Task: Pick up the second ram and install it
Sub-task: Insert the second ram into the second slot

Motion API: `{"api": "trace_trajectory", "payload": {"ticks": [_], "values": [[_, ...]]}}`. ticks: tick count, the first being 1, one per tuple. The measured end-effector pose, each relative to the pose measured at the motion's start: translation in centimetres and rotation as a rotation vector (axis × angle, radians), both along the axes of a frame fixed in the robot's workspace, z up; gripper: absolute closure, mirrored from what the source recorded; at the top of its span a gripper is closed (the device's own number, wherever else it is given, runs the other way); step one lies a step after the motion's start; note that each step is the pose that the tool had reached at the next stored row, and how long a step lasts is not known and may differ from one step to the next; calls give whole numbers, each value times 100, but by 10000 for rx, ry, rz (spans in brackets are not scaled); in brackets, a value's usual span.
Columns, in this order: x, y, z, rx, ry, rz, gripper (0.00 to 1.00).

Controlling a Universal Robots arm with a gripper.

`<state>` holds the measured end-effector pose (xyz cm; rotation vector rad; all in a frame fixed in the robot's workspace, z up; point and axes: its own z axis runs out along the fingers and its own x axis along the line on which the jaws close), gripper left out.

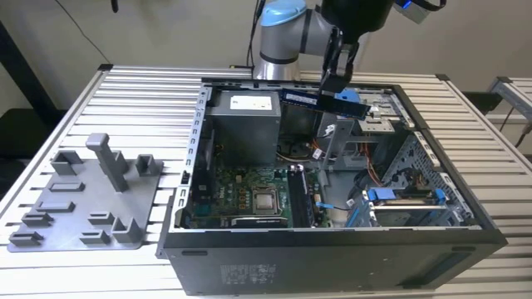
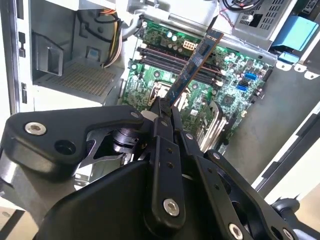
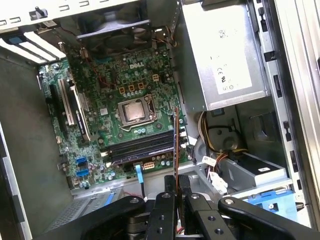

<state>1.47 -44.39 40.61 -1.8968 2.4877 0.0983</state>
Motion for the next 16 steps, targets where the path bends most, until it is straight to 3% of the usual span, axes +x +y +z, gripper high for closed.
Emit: {"api": "trace_trajectory", "payload": {"ticks": [11, 16], "values": [[0, 0, 0, 0, 0, -23, 86], [0, 0, 0, -1, 0, -250, 86]]}}
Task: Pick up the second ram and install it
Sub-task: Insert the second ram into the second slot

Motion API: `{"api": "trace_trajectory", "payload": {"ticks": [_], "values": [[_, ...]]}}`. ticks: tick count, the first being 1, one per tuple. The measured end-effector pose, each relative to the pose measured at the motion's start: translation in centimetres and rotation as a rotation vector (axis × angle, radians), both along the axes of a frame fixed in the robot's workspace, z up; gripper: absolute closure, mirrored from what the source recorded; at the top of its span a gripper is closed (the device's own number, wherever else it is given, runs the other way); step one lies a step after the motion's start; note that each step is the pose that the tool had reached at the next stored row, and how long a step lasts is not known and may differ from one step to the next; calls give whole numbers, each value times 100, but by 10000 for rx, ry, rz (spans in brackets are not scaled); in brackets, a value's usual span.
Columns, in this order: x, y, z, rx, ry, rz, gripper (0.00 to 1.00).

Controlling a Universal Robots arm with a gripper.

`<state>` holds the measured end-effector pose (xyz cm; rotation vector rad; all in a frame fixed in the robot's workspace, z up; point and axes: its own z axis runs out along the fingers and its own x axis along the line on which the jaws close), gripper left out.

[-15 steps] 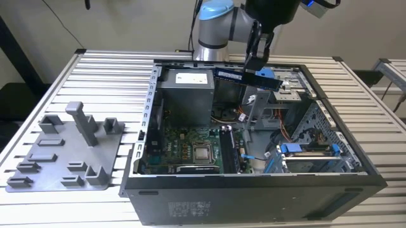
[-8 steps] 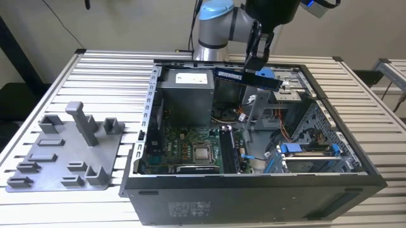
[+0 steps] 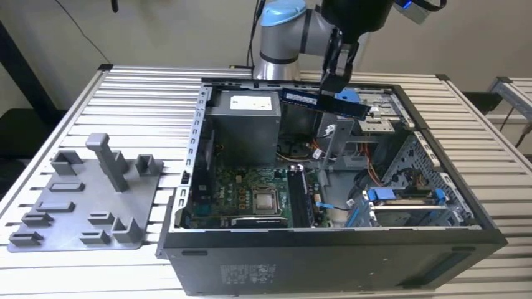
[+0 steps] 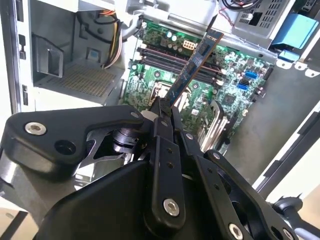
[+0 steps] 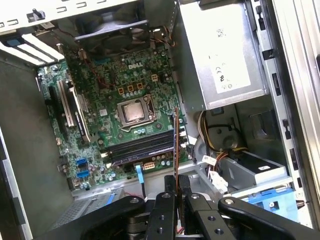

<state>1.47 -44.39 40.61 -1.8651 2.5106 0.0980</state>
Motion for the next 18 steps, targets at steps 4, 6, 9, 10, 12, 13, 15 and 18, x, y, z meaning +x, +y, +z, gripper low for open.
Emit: {"api": "trace_trajectory", "payload": {"ticks": [4, 6, 9, 10, 12, 13, 15, 18], "values": [[0, 0, 0, 0, 0, -263, 86], [0, 0, 0, 0, 0, -405, 86], [0, 0, 0, 1, 0, -614, 86], [0, 0, 0, 0, 0, -681, 86], [0, 0, 0, 0, 0, -813, 86], [0, 0, 0, 0, 0, -877, 86], [0, 0, 0, 0, 0, -1002, 86], [0, 0, 0, 0, 0, -1159, 86]]}}
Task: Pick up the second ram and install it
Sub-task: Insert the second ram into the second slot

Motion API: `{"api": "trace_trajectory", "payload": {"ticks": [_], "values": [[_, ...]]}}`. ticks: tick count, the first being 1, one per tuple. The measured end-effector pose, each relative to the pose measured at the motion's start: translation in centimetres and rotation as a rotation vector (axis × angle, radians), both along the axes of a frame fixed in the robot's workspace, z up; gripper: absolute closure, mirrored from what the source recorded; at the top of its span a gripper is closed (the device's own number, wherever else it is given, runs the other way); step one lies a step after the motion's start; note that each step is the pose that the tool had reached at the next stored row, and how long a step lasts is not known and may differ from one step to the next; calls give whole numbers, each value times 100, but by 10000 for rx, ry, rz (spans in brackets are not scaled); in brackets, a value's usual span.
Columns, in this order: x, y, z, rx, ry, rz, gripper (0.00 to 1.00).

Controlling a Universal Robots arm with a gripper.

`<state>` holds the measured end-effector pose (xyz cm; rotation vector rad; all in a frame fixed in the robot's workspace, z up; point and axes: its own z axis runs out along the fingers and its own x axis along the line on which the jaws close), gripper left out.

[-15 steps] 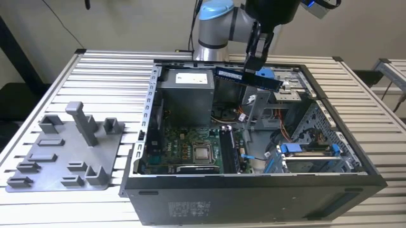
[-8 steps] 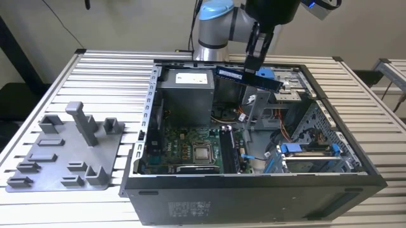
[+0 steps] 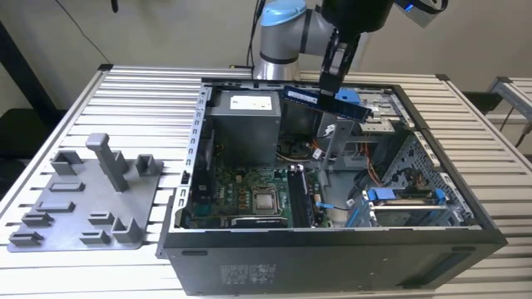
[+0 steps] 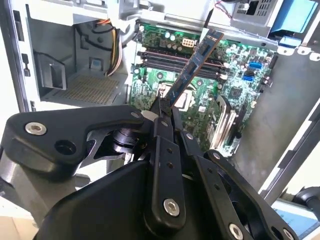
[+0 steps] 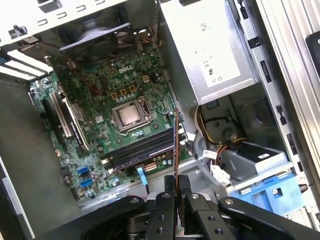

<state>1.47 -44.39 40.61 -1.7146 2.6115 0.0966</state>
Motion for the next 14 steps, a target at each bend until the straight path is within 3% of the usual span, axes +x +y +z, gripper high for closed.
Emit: {"api": "trace_trajectory", "payload": {"ticks": [7, 14], "values": [[0, 0, 0, 0, 0, -344, 86], [0, 0, 0, 0, 0, -370, 86]]}}
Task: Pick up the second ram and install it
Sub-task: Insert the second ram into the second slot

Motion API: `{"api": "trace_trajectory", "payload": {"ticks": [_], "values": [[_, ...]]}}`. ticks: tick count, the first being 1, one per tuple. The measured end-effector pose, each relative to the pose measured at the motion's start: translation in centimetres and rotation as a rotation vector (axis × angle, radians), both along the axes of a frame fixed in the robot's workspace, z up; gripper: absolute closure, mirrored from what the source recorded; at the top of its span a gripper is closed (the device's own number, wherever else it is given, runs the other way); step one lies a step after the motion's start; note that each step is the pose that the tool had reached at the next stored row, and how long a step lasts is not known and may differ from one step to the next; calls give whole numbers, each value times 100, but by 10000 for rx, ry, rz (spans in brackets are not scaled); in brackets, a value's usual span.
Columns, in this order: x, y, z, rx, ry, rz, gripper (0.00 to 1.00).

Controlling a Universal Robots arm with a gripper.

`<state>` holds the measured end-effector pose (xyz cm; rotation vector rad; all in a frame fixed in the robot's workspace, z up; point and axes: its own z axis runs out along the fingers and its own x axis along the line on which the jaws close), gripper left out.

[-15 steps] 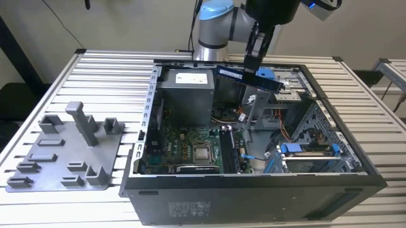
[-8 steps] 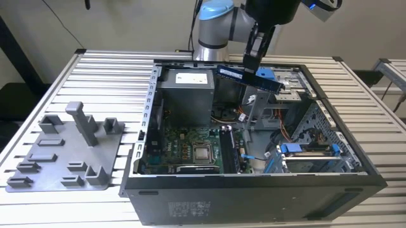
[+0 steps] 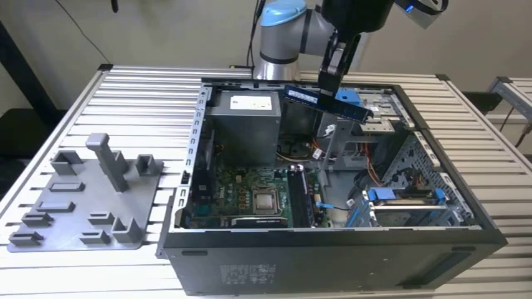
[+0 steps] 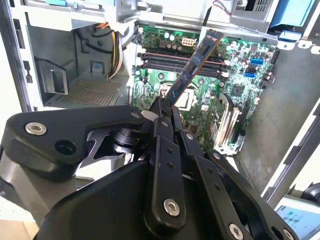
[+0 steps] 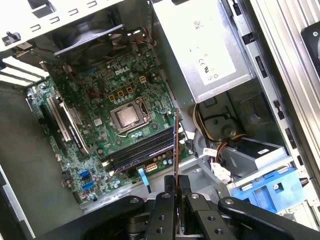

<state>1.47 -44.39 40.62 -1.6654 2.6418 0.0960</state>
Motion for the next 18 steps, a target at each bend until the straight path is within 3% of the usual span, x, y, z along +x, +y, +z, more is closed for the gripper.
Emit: {"api": "trace_trajectory", "payload": {"ticks": [9, 18], "values": [[0, 1, -5, -2, 0, -74, 86], [0, 0, -34, -1, 0, -1193, 86]]}}
